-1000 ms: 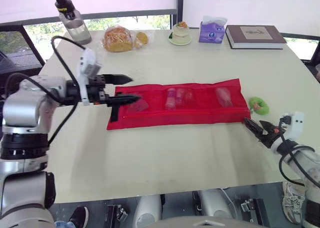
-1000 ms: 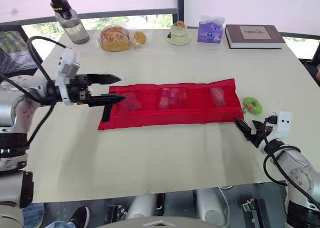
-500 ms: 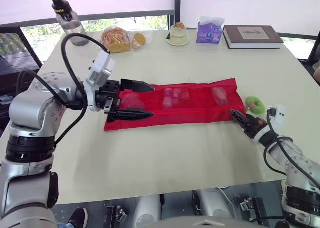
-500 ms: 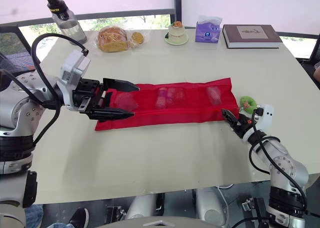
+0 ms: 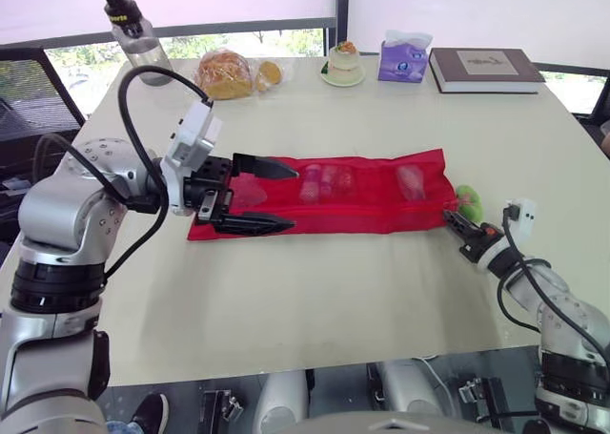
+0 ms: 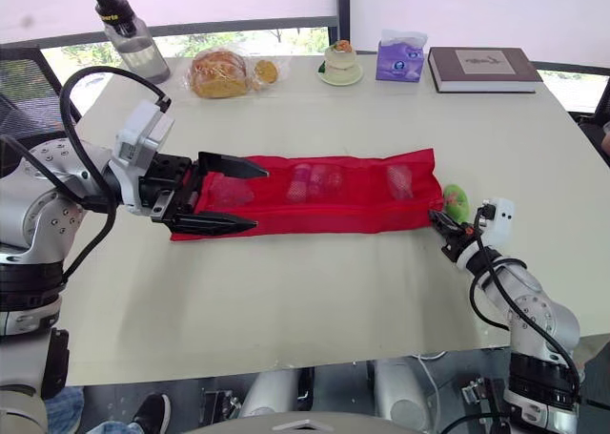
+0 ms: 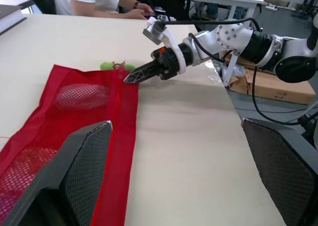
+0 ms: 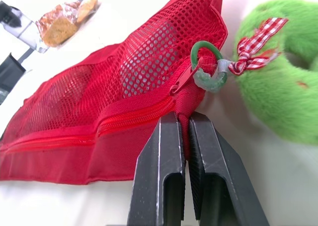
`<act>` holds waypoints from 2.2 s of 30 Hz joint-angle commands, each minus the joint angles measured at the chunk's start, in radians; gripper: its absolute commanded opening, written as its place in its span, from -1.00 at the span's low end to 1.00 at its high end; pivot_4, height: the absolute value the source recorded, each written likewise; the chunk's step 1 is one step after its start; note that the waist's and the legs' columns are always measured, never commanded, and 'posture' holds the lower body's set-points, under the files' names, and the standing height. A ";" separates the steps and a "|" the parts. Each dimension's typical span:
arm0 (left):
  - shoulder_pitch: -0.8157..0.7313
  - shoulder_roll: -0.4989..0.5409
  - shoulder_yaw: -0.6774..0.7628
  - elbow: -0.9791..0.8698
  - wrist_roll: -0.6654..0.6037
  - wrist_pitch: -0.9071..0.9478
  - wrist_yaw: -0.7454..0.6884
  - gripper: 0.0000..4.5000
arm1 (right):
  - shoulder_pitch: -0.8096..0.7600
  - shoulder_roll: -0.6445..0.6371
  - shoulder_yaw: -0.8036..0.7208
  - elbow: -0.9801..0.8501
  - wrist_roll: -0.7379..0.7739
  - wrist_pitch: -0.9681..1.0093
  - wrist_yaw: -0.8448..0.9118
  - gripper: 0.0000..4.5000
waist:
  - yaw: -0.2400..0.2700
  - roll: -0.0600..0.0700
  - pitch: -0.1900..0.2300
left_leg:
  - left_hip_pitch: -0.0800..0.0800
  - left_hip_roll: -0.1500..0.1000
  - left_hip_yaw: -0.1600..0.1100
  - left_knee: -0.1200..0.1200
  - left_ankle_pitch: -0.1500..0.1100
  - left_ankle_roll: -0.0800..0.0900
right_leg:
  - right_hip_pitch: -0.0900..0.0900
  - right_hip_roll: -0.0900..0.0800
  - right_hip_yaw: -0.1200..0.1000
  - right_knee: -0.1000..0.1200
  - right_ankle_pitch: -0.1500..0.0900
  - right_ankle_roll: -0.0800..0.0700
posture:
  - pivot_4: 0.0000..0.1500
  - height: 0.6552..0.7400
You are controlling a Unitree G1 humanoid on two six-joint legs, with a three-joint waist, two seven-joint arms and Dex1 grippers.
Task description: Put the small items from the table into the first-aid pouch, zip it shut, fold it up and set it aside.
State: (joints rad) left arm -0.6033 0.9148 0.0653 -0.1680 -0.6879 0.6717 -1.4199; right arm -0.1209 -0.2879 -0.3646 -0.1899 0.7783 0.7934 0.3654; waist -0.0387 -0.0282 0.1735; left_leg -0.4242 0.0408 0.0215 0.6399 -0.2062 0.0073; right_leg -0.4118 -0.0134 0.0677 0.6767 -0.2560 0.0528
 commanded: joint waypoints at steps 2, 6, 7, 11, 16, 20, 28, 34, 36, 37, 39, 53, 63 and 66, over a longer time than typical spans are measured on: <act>-0.029 0.003 0.018 -0.042 -0.018 0.005 0.030 1.00 | 0.054 -0.105 -0.117 -0.043 0.039 -0.019 0.037 -0.97 | 0.005 0.001 0.001 | -0.001 -0.001 -0.001 0.000 0.000 0.000 | 0.000 -0.001 -0.001 -0.001 0.000 0.000 | 1.00 0.97; -0.028 0.005 0.013 -0.064 -0.040 0.034 0.037 1.00 | 0.099 -0.254 -0.187 -0.015 0.028 -0.032 0.119 -0.97 | 0.005 0.002 0.001 | -0.005 -0.002 -0.001 0.004 0.000 0.001 | -0.001 -0.002 -0.002 -0.002 0.000 0.000 | 1.00 0.97; -0.029 0.004 0.011 -0.068 -0.041 0.037 0.041 1.00 | 0.109 -0.290 -0.189 -0.006 0.012 -0.040 0.141 -0.97 | 0.005 0.002 0.001 | -0.005 -0.002 -0.001 0.004 0.000 0.001 | -0.001 -0.002 -0.002 -0.002 0.000 0.000 | 1.00 0.97; -0.047 -0.005 0.002 -0.063 -0.030 0.040 0.065 1.00 | 0.104 -0.391 -0.161 -0.002 -0.043 -0.071 0.194 -0.97 | 0.001 0.002 0.001 | -0.005 -0.001 -0.003 0.005 0.000 0.001 | 0.000 0.000 -0.002 -0.001 -0.001 0.003 | 1.00 0.97; -0.048 -0.001 -0.007 -0.063 -0.016 0.037 0.087 1.00 | 0.025 -0.495 -0.063 -0.130 -0.076 -0.049 0.229 -0.97 | -0.007 0.003 0.002 | -0.004 -0.001 -0.002 0.007 0.000 0.001 | -0.001 0.001 -0.001 0.001 -0.001 0.003 | 1.00 0.97; -0.054 0.000 0.001 -0.075 -0.036 0.058 0.116 1.00 | -0.082 -0.538 0.051 -0.257 -0.006 0.033 0.277 -0.97 | -0.002 0.003 0.002 | -0.006 0.000 -0.004 0.007 0.000 0.001 | -0.001 0.001 -0.002 0.000 -0.001 0.003 | 1.00 0.97; -0.074 0.003 -0.005 -0.068 -0.033 0.072 0.135 1.00 | -0.339 -0.481 0.493 -0.267 -0.175 0.067 0.312 -0.97 | 0.000 0.003 0.002 | -0.007 0.000 -0.004 0.010 0.000 0.001 | -0.001 0.001 -0.002 0.001 -0.001 0.003 | 1.00 0.97; -0.067 0.003 0.005 -0.080 -0.040 0.090 0.156 1.00 | -0.409 -0.395 0.647 -0.245 -0.267 0.087 0.290 -0.97 | 0.001 0.003 0.002 | -0.008 0.000 -0.004 0.010 0.000 0.001 | -0.002 0.001 -0.002 0.000 0.000 0.000 | 1.00 0.97; -0.055 0.003 0.015 -0.092 -0.047 0.100 0.170 1.00 | -0.413 -0.379 0.660 -0.228 -0.309 0.081 0.266 -0.84 | 0.000 0.003 0.002 | -0.009 0.000 -0.004 0.009 0.000 0.001 | -0.003 0.001 -0.002 0.001 0.000 0.000 | 1.00 0.97; -0.047 0.004 0.020 -0.097 -0.050 0.103 0.177 1.00 | -0.410 -0.379 0.662 -0.228 -0.319 0.083 0.266 -0.75 | 0.000 0.003 0.002 | -0.009 0.000 -0.004 0.009 0.000 0.001 | -0.003 0.001 -0.002 0.001 0.000 0.000 | 1.00 0.97; -0.025 0.010 0.032 -0.105 -0.049 0.112 0.194 1.00 | -0.394 -0.389 0.650 -0.246 -0.320 0.092 0.279 -0.53 | 0.000 0.003 0.002 | -0.009 0.000 -0.004 0.010 0.000 0.001 | -0.003 0.001 -0.002 0.001 0.000 0.000 | 1.00 0.97; 0.263 -0.002 0.168 -0.103 -0.015 0.212 0.468 1.00 | -0.179 -0.507 0.274 -0.419 -0.149 0.000 0.439 0.97 | 0.000 0.003 0.002 | -0.008 0.000 -0.004 0.009 0.000 0.001 | -0.003 0.000 -0.002 0.001 0.000 0.001 | 1.00 0.97; 0.369 -0.108 0.242 -0.017 -0.031 0.449 0.733 1.00 | -0.167 -0.540 0.004 -0.440 0.073 0.022 0.456 0.97 | 0.002 0.000 0.002 | -0.008 0.000 -0.004 0.009 0.000 0.001 | -0.002 -0.001 -0.003 0.001 0.001 0.000 | 1.00 0.97; 0.358 -0.162 0.296 0.009 -0.100 0.588 0.785 1.00 | -0.182 -0.557 -0.026 -0.457 0.148 0.028 0.458 0.97 | 0.002 0.000 0.002 | -0.007 0.000 -0.004 0.010 0.000 0.001 | -0.002 -0.001 -0.003 0.001 0.001 0.000 | 1.00 0.97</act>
State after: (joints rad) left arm -0.2333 0.7772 0.3103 -0.1676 -0.7316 1.1726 -0.6675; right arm -0.2796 -0.8234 -0.3419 -0.6042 0.8627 0.8252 0.8187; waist -0.0372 -0.0282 0.1759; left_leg -0.4315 0.0408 0.0174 0.6495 -0.2065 0.0079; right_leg -0.4138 -0.0148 0.0645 0.6782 -0.2551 0.0528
